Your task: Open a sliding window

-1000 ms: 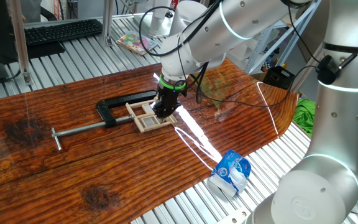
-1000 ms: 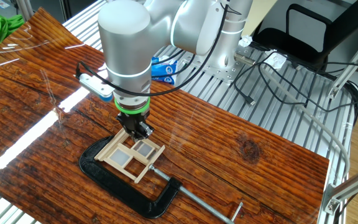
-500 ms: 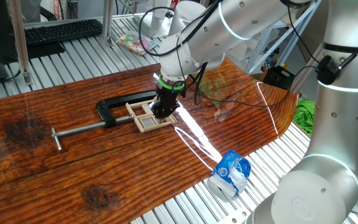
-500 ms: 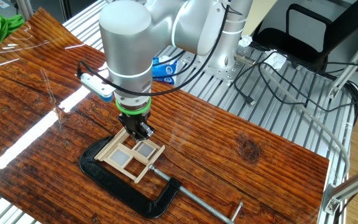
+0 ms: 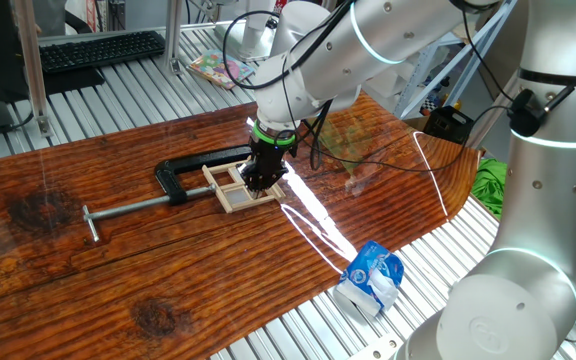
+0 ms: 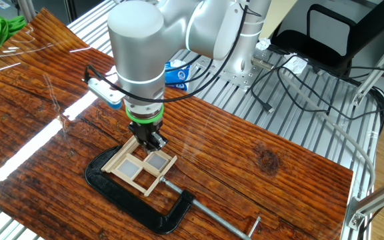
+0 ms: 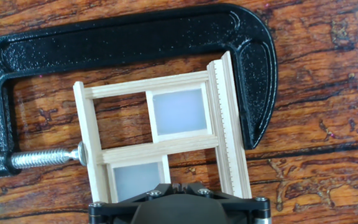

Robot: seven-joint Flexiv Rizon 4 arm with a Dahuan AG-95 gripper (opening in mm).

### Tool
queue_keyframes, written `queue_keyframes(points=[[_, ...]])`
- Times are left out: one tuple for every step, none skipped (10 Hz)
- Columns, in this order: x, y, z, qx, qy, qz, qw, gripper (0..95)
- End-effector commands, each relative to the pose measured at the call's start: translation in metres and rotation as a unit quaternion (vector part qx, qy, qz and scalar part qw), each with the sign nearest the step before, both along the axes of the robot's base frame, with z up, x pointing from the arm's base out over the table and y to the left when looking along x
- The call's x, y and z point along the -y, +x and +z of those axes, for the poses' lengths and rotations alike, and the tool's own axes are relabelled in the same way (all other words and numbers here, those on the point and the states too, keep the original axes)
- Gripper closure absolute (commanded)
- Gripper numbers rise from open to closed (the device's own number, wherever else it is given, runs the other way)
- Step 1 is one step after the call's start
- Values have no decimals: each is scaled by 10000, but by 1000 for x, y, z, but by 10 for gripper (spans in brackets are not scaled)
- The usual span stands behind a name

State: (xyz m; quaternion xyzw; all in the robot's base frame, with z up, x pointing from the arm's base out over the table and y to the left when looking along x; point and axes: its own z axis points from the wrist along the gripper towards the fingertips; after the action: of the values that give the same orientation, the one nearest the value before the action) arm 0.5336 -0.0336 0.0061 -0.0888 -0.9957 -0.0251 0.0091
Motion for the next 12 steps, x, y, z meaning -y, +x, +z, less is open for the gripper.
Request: queue_keyframes(points=[[-1, -1, 0, 3, 6, -56, 10000, 950], [-2, -1, 0, 6, 5, -77, 10000, 950], [-2, -1, 0, 7, 14, -101, 9999, 950], [-3, -1, 0, 10, 17, -120, 9999, 950], [-3, -1, 0, 11, 20, -145, 9999, 950], [-3, -1, 0, 10, 22, -152, 9999, 950], [-3, -1, 0, 9, 36, -162, 9999, 950], [-3, -1, 0, 9, 57, -168, 9998, 950], [-3, -1, 0, 7, 105, -179, 9998, 950], [-3, -1, 0, 5, 147, -185, 9997, 950], [-3, -1, 1, 3, 163, -182, 9997, 950], [-3, -1, 1, -2, 153, -141, 9998, 950]])
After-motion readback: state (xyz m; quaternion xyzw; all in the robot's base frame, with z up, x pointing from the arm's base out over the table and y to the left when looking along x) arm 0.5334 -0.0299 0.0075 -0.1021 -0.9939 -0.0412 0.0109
